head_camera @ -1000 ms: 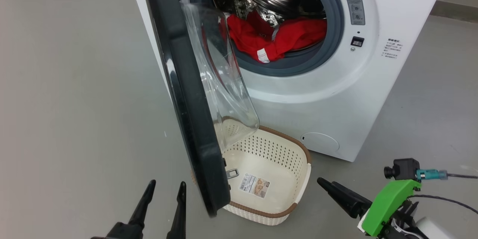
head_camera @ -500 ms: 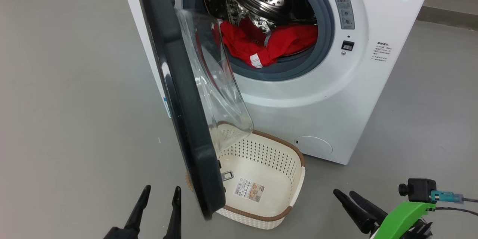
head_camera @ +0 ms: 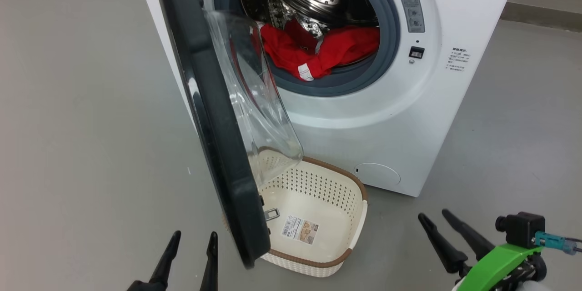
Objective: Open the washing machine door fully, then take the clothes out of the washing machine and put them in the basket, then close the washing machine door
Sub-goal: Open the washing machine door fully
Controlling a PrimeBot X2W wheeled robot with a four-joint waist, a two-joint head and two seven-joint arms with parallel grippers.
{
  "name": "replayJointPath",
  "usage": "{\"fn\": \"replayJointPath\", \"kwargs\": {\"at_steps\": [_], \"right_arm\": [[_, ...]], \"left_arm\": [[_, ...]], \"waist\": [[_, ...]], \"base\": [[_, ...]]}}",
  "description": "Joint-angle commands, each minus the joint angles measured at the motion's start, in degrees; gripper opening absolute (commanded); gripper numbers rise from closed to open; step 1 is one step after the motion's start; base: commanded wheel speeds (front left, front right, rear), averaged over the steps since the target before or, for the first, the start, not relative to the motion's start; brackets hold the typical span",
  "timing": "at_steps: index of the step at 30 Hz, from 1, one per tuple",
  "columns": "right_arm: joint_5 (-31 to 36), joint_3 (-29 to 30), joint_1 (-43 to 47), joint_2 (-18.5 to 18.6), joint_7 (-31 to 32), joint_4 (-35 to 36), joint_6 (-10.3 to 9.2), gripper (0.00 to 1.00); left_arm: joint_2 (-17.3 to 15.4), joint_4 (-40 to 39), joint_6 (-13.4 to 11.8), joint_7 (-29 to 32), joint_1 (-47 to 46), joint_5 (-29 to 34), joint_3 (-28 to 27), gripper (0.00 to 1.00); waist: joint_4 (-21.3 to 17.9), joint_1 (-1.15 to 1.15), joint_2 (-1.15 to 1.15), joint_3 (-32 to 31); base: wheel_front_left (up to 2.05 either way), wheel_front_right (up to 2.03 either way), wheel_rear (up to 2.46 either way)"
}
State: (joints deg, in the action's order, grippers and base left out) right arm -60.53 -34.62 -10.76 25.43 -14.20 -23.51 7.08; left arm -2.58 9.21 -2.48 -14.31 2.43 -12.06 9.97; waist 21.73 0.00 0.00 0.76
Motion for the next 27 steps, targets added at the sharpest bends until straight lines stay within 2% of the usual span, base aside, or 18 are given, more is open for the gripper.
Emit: {"fn": "replayJointPath", "kwargs": {"at_steps": [1,6,16,27], "right_arm": [[2.2,1.1,0.0,0.2,-0.8,1.7,0.41,1.0],[12.0,7.2,2.9,-2.4,-0.8,3.9,0.41,1.0],[26.1,17.9,7.9,-7.5,-0.8,9.0,0.41,1.0],[33.6,24.6,10.8,-10.8,-0.8,12.9,0.41,1.0]], "left_arm": [[-0.3,-1.3,0.3,-0.7,-1.3,0.5,-2.0,1.0],[-0.3,-1.2,0.4,-0.7,-1.5,0.5,-2.2,1.0],[-0.3,-1.1,0.4,-0.7,-1.6,0.6,-2.4,1.0],[-0.3,-1.3,0.3,-0.7,-1.7,0.7,-2.4,1.0]], "waist": [[0.0,0.0,0.0,0.1],[0.1,0.0,0.0,0.3],[0.3,0.0,0.0,0.4],[0.4,0.0,0.0,0.6]], "base": [[0.0,0.0,0.0],[0.0,0.0,0.0],[0.0,0.0,0.0],[0.0,0.0,0.0]]}}
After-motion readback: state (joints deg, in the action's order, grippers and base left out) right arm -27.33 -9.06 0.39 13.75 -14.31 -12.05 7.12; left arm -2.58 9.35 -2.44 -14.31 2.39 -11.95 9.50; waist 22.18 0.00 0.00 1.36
